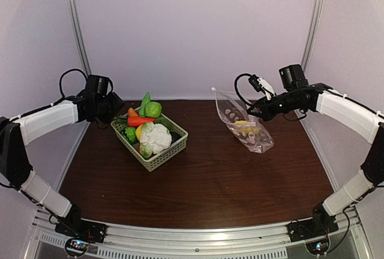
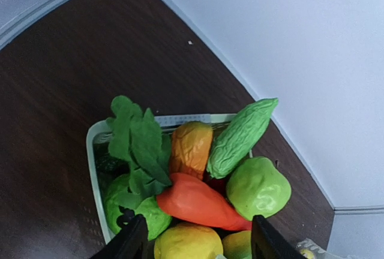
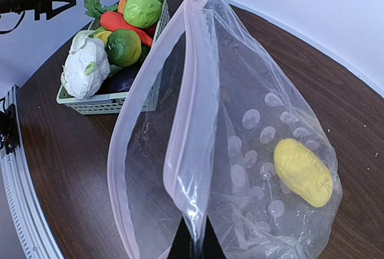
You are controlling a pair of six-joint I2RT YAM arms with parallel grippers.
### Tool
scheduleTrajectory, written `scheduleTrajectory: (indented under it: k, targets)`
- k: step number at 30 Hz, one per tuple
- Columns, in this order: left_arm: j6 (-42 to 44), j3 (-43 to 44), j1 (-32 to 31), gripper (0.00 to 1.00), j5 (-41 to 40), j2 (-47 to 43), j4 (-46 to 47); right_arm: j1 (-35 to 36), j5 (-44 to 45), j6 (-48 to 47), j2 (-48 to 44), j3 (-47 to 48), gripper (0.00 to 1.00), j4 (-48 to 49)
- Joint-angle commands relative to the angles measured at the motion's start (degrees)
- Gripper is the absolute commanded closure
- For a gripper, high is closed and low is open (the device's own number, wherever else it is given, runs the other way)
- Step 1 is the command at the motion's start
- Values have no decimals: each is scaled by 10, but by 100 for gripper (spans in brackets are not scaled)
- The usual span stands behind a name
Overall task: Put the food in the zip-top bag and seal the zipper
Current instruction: Pick up the fake vegetable from the bin.
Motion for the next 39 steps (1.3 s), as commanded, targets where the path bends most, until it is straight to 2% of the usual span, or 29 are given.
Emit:
scheduleTrajectory:
  k: [1,6,11,17,22,26,28,39]
  targets:
    - [-37,-17,-8,32,-10,8,-4,-1,-5,2,4,8,100,3]
    - [-59,-25,-7,31,-10,38,12,-1,-3,1,3,4,100,5]
    - [-70,-21,-7,41,-20,71,36,-1,2,-2,-5,1,100,3]
    - [-84,17,-5,39,-41,109,23,-1,8,-4,-12,-6,100,5]
    - [-98,22,12,39,-22,137,33,-1,9,-5,-15,-5,100,4]
    - [-103,16,14,50,-29,143,47,-1,13,-7,-22,-6,100,4]
    - [-103,15,14,60,-31,142,53,-1,14,-8,-24,-8,100,3]
    - [-63,14,15,88,-56,119,69,-1,11,-4,-23,-6,100,4]
